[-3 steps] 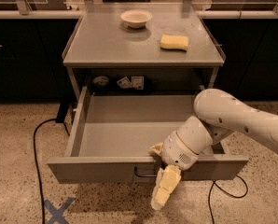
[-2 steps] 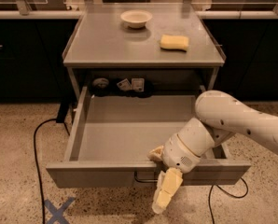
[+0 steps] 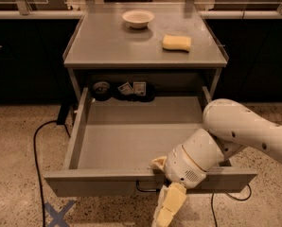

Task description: Open top drawer

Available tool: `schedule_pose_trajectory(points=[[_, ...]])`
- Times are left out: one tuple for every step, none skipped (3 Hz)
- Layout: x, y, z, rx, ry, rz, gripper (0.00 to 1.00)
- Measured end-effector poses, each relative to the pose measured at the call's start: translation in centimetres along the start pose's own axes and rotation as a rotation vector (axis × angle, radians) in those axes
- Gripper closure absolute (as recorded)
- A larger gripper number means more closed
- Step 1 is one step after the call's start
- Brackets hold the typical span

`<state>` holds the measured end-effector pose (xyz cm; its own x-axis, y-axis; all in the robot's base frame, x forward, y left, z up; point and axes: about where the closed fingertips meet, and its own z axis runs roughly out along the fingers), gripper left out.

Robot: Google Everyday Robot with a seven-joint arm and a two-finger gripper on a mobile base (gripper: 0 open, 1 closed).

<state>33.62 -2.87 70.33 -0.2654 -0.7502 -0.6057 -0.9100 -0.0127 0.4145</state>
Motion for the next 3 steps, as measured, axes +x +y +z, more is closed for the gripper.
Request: schedule_pose_trajectory(points=[[0.1,0.45,0.08,-0.02,0.001,0.004,0.0],[0.08,0.66,-0.05,-0.03,-0.001,0.01,0.0],[-0.06,0.84,-0.15,-0.041,-0.005,0.013,0.0]])
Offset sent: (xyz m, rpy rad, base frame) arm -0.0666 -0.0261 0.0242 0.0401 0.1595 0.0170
